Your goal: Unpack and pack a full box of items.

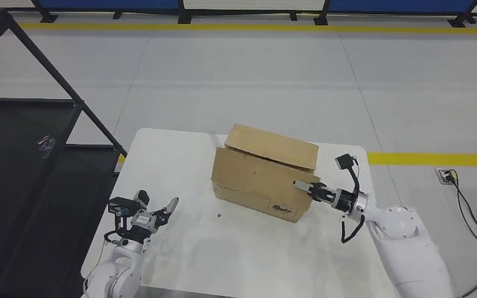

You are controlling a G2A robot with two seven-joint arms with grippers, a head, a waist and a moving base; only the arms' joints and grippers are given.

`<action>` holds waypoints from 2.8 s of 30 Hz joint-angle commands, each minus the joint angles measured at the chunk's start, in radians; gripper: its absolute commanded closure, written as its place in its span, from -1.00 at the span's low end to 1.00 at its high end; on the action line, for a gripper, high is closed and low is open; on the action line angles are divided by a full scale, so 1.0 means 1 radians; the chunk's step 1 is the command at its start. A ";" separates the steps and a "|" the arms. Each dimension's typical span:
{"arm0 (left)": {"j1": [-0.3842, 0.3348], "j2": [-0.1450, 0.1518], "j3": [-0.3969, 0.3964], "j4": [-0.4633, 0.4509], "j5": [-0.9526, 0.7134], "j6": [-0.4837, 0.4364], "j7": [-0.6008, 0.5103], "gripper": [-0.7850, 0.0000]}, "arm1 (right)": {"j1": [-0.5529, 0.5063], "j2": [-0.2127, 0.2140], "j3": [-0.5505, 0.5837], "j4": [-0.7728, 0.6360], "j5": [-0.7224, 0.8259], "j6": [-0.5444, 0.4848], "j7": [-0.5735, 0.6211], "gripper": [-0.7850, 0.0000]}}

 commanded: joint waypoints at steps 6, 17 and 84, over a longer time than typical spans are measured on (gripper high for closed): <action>0.000 0.000 0.000 0.000 0.000 0.000 0.000 -1.00 | 0.003 0.006 -0.017 0.018 0.041 -0.064 0.046 1.00; 0.000 0.000 0.000 0.000 0.000 0.000 0.000 -1.00 | -0.011 0.024 -0.046 0.007 0.072 -0.167 0.094 1.00; -0.202 -0.018 0.123 0.102 0.110 0.032 -0.159 -1.00 | -0.457 0.157 -0.062 -0.431 -1.104 0.018 -0.745 -1.00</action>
